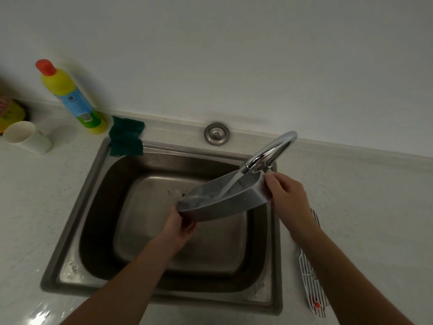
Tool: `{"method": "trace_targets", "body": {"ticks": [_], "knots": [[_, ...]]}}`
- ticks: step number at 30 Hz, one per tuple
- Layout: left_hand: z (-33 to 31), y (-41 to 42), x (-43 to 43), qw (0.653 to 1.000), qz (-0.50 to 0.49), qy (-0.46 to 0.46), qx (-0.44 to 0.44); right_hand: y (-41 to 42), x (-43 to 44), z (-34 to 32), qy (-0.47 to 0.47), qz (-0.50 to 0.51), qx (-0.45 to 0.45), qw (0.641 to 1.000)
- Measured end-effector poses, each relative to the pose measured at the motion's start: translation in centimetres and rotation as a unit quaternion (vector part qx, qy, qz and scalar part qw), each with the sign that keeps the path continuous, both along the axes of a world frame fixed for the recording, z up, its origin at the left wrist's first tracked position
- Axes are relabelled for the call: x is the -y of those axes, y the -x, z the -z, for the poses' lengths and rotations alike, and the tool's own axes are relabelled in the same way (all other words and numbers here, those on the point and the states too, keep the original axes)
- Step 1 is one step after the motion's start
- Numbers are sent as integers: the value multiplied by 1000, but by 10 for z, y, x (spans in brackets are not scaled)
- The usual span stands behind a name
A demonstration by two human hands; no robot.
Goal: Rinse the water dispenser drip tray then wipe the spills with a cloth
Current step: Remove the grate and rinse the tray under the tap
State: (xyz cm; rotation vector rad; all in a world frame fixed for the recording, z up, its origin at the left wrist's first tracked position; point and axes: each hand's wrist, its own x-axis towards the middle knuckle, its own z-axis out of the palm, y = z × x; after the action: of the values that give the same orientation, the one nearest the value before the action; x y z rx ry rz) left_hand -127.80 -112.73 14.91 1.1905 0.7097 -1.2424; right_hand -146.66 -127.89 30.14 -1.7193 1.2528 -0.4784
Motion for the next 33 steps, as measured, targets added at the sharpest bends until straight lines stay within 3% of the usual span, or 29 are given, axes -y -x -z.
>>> {"method": "trace_targets", "body": {"ticks": [7,12,22,27,30,33], "knots": [[22,3,20,994,98,-41,28,4,-7,-6,47,14,24,998],[36,14,29,990,138,-12,-5,7,-6,-12,55,30,13,998],[28,-10,17,994,94,-40,46,16,-3,8,65,13,-39,997],[-14,-40,-15,972,56,-53,220,11,-4,37,-122,45,-53,990],[-47,-57,-33,947,34,-35,317,-2,-4,56,-292,96,-34,951],[-76,-67,-48,896,71,-1,438,-18,-4,80,-402,135,-10,906]]}}
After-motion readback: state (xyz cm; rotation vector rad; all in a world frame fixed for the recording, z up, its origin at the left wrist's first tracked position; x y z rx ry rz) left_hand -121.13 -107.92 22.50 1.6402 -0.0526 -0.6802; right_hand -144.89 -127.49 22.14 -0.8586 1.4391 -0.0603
